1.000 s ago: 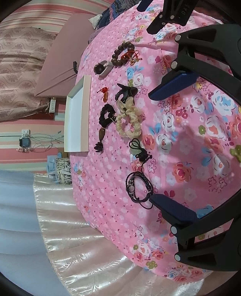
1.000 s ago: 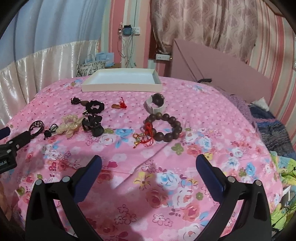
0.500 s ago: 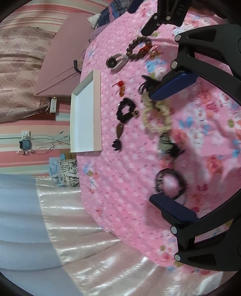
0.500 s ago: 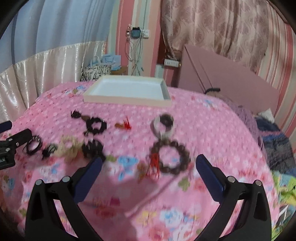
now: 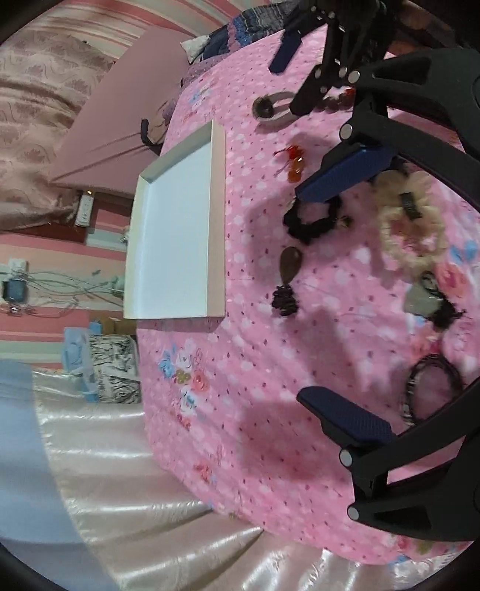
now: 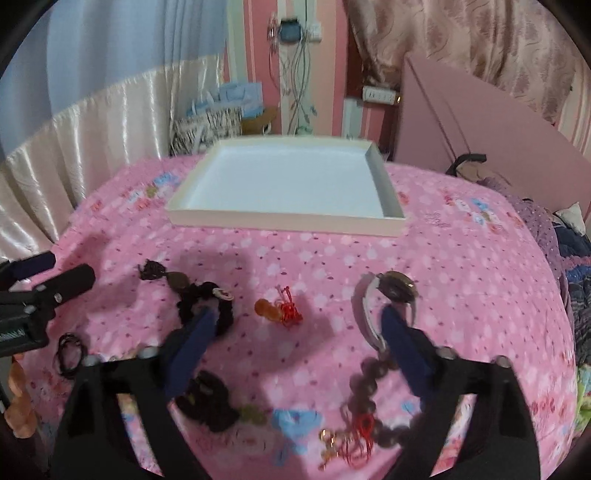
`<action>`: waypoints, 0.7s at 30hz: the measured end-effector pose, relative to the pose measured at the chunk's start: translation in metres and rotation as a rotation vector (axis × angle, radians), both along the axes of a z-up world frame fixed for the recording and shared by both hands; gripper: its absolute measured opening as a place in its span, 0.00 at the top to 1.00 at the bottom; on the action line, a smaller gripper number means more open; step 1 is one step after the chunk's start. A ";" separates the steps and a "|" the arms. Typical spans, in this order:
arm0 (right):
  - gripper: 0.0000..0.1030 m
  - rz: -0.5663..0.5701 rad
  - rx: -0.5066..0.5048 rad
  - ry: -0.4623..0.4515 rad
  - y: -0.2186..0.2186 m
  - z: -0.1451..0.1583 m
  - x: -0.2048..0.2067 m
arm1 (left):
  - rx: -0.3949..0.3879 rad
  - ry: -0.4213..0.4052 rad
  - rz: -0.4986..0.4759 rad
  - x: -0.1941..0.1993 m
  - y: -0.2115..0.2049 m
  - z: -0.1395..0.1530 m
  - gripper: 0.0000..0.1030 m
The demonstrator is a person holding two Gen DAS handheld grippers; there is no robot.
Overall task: Organize jewelry
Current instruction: 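Move left tool to the black-brown hair clip while right tool moves to the red knot charm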
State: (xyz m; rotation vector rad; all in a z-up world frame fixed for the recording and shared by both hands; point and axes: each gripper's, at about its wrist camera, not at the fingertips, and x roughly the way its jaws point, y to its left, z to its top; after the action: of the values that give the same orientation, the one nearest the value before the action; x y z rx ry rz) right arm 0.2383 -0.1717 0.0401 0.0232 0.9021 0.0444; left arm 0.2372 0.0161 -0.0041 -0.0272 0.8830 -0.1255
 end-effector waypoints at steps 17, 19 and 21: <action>0.57 -0.007 0.077 0.134 -0.012 -0.060 0.046 | -0.039 0.165 0.000 0.067 0.008 -0.070 0.31; 0.62 -0.006 0.079 0.138 -0.011 -0.062 0.048 | -0.028 0.172 -0.008 0.069 0.005 -0.074 0.31; 0.65 -0.011 0.085 0.138 -0.012 -0.064 0.049 | -0.024 0.177 -0.011 0.072 0.004 -0.077 0.31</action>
State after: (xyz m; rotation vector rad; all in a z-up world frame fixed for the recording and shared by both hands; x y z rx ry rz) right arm 0.2876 -0.1836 -0.0241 0.1114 1.0371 0.0717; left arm 0.3093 0.0198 -0.0806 -0.0562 1.0588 -0.1457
